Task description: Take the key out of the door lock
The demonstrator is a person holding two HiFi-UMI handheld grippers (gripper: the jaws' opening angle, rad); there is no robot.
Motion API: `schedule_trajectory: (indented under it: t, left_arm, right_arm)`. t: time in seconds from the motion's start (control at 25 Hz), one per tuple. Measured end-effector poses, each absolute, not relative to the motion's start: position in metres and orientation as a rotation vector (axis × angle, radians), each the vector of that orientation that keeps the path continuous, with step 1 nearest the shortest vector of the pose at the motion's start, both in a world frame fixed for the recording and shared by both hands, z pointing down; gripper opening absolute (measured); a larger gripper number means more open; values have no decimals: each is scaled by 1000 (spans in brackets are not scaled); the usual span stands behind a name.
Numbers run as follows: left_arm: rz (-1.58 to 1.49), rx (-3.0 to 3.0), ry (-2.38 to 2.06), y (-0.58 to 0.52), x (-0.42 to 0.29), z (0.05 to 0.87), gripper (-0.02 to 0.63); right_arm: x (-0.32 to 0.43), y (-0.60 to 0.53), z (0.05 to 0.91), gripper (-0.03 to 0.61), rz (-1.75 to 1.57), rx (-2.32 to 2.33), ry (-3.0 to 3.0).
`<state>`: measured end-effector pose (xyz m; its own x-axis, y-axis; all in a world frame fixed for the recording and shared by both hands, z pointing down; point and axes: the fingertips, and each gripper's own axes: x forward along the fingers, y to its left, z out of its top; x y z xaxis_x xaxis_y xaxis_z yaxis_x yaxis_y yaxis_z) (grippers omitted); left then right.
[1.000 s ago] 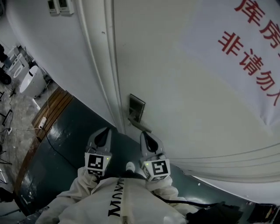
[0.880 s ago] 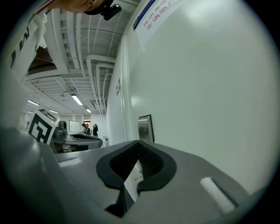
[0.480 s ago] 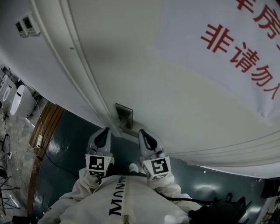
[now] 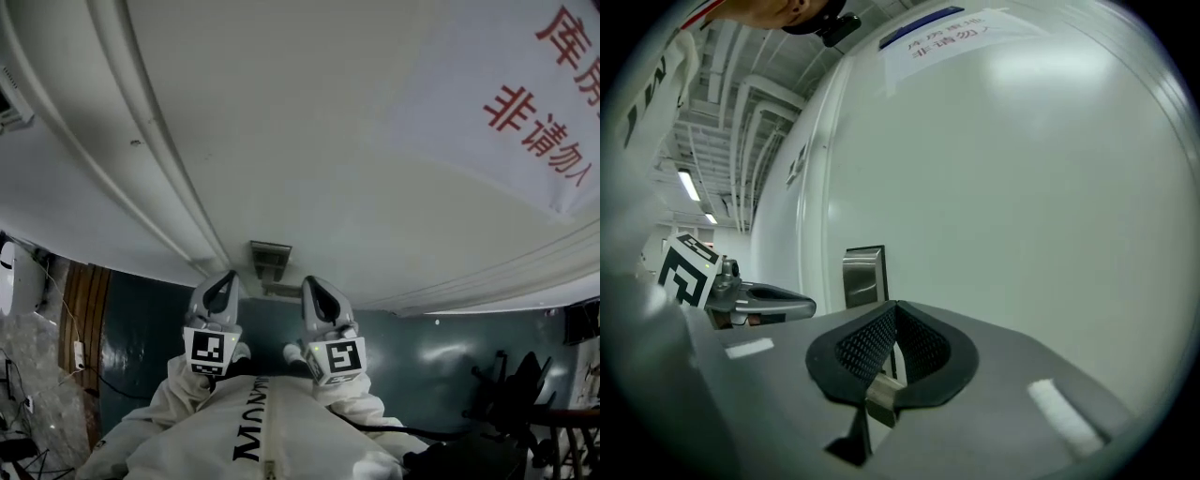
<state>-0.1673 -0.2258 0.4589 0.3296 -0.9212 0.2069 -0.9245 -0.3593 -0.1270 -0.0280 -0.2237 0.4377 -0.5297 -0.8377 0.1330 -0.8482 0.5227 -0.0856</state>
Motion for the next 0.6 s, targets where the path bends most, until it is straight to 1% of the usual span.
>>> schedule_trajectory:
  t: [0.28, 0.48, 0.6]
  left_arm:
    - [362, 2593, -1655, -222, -190, 475, 0]
    - [361, 2636, -1575, -218, -190, 483, 0]
    - [359, 2655, -1554, -215, -191, 483, 0]
  right_arm:
    - [-32, -205, 451, 2, 238, 1745, -2506]
    - [-31, -192, 462, 3, 244, 1843, -2419]
    - [-27, -186, 466, 18, 270, 1901, -2386]
